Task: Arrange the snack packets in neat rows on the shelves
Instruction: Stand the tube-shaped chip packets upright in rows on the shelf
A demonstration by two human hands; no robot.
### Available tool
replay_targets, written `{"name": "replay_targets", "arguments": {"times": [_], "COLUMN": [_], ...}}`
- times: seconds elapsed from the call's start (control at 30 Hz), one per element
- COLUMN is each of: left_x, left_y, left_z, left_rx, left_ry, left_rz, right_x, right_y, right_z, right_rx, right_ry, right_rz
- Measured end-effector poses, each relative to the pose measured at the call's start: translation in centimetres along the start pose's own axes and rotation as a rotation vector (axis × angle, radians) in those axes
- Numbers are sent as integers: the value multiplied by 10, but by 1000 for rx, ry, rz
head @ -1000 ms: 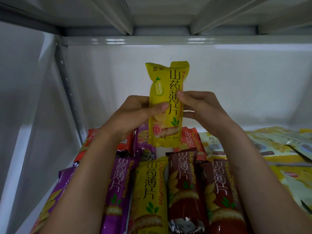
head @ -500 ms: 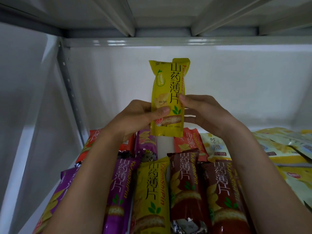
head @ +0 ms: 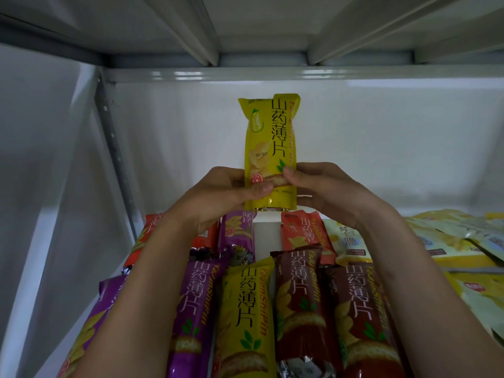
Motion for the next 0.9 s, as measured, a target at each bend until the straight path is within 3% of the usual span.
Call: {"name": "replay_targets", "arguments": {"times": [0.1,0.37,0.57,0.8,0.9], "left_x": [-1,2,0,1,-1], "left_y": [-1,-4,-5,-4,-6], "left_z": [-1,-7,-2,-8,-5], "left_rx": [20,41,-7,198,162], "left_ry": [25,-76,-8,-69,-40], "left_rz": [1,50,27,68,54], "right_x": [3,3,4,5,4], "right_y": [1,1,3,1,1], "right_z": [-5,-4,-5,0,-4], "right_rx": [-1,27,33,97,22], "right_ry": [-82,-43,-65,-18,-33], "right_rz": [7,46,44,89,42]}}
Point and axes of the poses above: each hand's wrist, its own x-axis away from the middle knuckle, its own z-axis out of the back of the hand, y = z × x, the point moved 5 cm from there along -x, towards the middle knuckle, and after that the axes turned 13 degrees about y, right-handed, at the moved point
